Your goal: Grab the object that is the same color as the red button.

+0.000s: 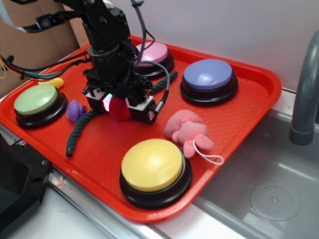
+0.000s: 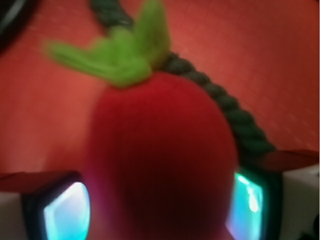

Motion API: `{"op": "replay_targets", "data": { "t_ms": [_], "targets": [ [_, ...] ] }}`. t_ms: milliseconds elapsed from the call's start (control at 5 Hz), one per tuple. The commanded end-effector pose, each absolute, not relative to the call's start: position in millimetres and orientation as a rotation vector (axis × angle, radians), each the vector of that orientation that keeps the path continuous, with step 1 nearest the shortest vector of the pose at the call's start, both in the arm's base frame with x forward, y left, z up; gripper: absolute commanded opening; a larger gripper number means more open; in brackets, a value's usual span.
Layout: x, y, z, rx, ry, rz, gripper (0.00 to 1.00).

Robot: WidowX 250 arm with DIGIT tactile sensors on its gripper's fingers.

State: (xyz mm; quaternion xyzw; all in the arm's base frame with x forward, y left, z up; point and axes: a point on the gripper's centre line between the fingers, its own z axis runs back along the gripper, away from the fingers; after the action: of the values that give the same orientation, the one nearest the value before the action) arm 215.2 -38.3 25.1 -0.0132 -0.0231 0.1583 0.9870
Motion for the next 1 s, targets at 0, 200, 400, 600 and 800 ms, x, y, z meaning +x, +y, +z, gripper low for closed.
{"op": "replay_targets", "data": {
  "t_ms": [0,200,400,600,800],
  "targets": [
    [228,-29,29,-0.011,-0.105,0.337,0.0],
    [227,-26,46,-0.024,-0.077,0.287,0.0],
    [223,-6,95,-0.088,-0.05,0.208,0.0],
    [221,18,133,-0.1,-0.017,0.157,0.0],
    [212,35,160,-0.088,-0.047,0.144,0.0]
  ]
}}
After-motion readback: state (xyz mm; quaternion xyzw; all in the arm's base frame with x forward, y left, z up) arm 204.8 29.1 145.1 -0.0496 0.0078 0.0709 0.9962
